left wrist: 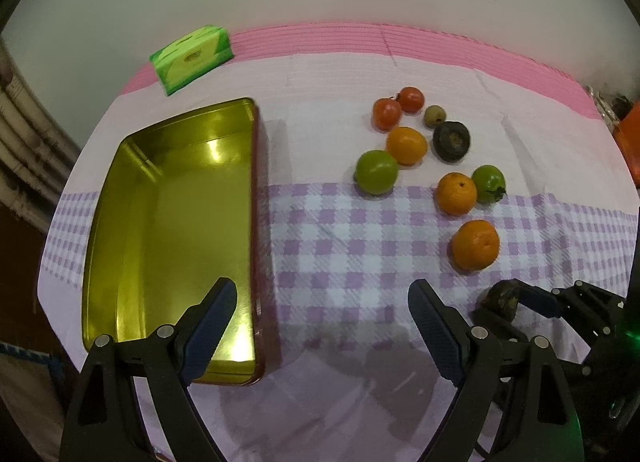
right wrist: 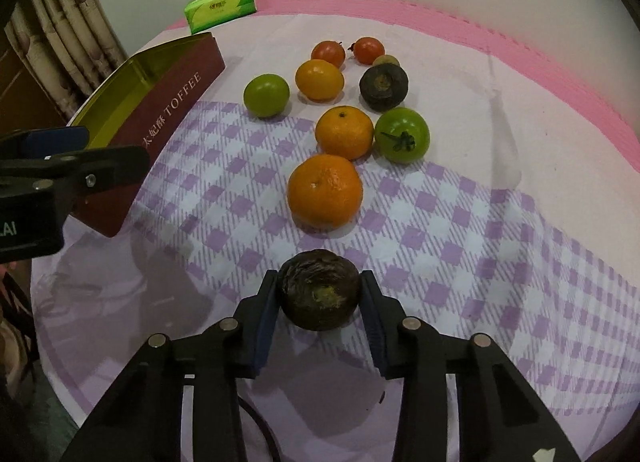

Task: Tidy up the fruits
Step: 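Grasp the dark brown fruit with the right gripper while the left gripper grasps a mandarin orange, then carry the mandarin orange into the gold tin with the left gripper and release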

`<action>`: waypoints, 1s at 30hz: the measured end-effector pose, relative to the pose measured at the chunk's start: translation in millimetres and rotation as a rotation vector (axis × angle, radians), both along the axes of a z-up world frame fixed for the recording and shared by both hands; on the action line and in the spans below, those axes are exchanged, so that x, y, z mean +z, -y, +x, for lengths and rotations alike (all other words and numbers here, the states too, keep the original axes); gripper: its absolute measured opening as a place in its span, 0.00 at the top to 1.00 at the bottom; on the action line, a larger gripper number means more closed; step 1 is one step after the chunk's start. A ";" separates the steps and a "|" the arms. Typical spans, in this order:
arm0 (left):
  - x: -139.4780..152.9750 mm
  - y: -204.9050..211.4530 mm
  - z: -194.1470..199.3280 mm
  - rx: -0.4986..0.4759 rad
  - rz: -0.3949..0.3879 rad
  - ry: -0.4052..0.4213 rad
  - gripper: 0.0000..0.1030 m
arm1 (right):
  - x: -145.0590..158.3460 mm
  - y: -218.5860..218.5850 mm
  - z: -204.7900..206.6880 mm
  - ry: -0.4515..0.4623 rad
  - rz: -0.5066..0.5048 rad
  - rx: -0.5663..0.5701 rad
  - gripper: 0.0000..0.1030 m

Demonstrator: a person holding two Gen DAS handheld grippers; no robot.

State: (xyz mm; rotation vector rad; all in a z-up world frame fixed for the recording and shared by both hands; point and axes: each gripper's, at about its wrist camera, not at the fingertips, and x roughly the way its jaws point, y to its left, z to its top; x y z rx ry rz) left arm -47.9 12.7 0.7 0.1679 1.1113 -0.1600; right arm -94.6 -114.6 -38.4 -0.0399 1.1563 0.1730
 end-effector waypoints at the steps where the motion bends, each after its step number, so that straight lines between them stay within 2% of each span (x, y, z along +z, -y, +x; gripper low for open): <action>1: -0.2 3.8 0.4 -0.011 -0.002 -0.001 0.15 | 1.8 4.5 -0.8 0.002 0.003 -0.007 0.65; 5: -3.1 24.8 1.1 -0.078 -0.021 -0.019 0.15 | 13.9 33.6 -1.3 0.019 -0.002 -0.082 0.65; 10: -14.6 58.6 7.4 -0.156 -0.096 -0.086 0.15 | 25.9 74.4 -0.9 0.046 0.003 -0.187 0.65; 14: -23.7 79.0 15.2 -0.185 -0.089 -0.111 0.18 | 24.0 90.1 -1.4 0.056 0.012 -0.230 0.65; 23: -43.9 107.1 30.8 -0.217 -0.074 -0.169 0.42 | 18.5 100.2 -2.6 0.040 0.036 -0.253 0.65; 27: -47.9 112.5 32.3 -0.237 -0.087 -0.187 0.59 | 16.8 100.6 -1.6 0.035 0.041 -0.254 0.65; 30: -38.2 109.4 27.6 -0.252 -0.070 -0.170 0.60 | 15.5 99.7 -0.6 0.032 0.039 -0.251 0.65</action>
